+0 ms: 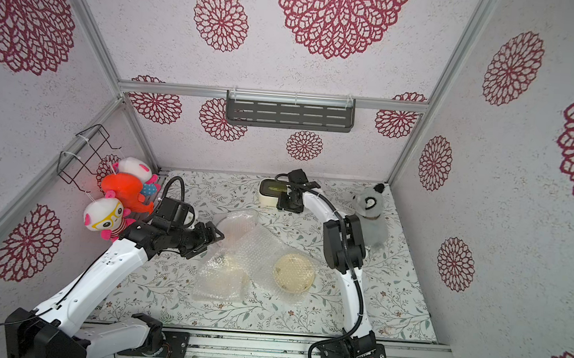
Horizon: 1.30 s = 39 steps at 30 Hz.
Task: Unpack dinner plates from bubble wrap
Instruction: Unwrap the bubble wrap at the center of the board.
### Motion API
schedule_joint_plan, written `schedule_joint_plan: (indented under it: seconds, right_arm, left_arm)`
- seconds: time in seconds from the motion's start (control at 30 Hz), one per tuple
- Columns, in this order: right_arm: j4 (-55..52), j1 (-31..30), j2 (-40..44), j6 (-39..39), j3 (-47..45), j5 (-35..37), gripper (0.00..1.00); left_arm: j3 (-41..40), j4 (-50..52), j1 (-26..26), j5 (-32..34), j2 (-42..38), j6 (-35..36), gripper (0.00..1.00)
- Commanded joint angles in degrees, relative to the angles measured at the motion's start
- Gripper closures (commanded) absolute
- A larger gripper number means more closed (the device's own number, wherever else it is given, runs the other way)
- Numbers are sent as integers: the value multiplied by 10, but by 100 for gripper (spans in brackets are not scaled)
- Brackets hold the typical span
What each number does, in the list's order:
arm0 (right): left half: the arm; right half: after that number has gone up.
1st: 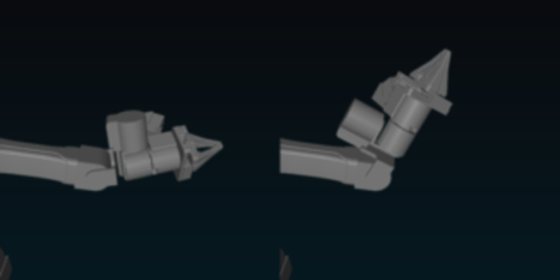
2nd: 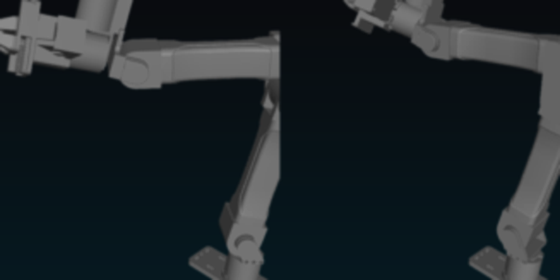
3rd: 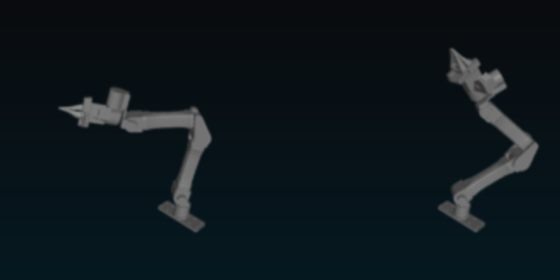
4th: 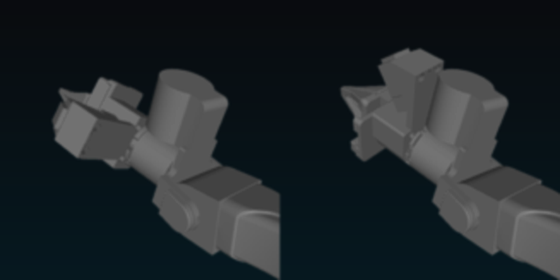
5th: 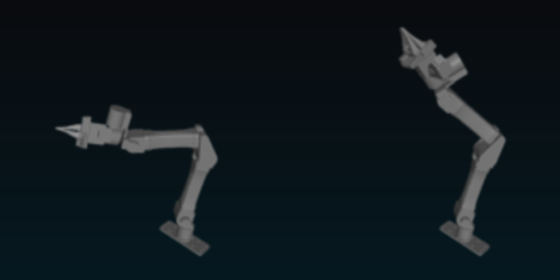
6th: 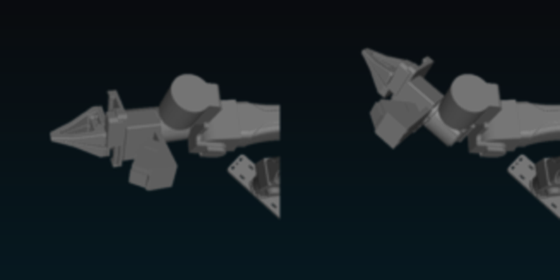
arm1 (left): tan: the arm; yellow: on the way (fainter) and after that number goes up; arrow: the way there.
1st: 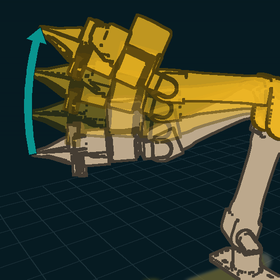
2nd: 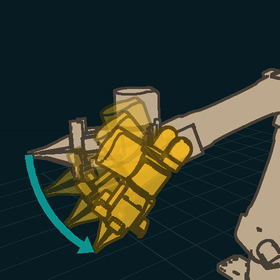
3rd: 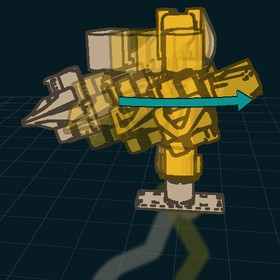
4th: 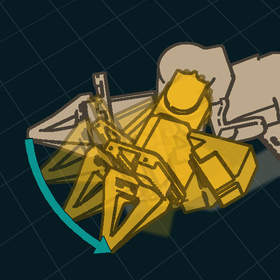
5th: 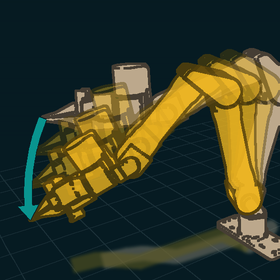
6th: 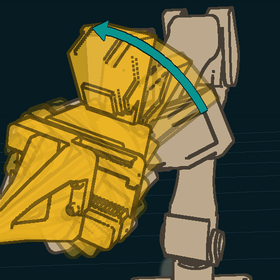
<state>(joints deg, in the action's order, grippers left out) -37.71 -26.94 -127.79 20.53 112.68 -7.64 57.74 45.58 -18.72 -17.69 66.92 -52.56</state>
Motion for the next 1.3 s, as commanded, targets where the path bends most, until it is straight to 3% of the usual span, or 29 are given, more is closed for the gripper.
schedule_joint_plan:
  seconds: [0.0, 0.2, 0.33, 0.47, 1.07, 1.27]
  right_arm:
    - [-145, -102, 153, -101, -57, 120, 34]
    - [-203, -275, 301, -73, -243, 222, 31]
    - [-241, -393, 312, -43, -275, 281, 31]
    - [-232, -461, 304, -15, -315, 303, 31]
    - [-160, -478, 228, -5, -385, 378, 45]
    - [-158, -477, 229, -4, -385, 390, 66]
  left_arm:
    - [-4, -23, 22, 11, -17, 3, 19]
    - [28, -26, 72, -3, -12, 30, 19]
    - [55, -21, 98, -13, -11, 39, 18]
    - [68, -11, 112, -13, -19, 43, 18]
    - [34, 7, 118, -10, -74, 20, 18]
    - [32, 7, 118, -14, -75, 18, 18]
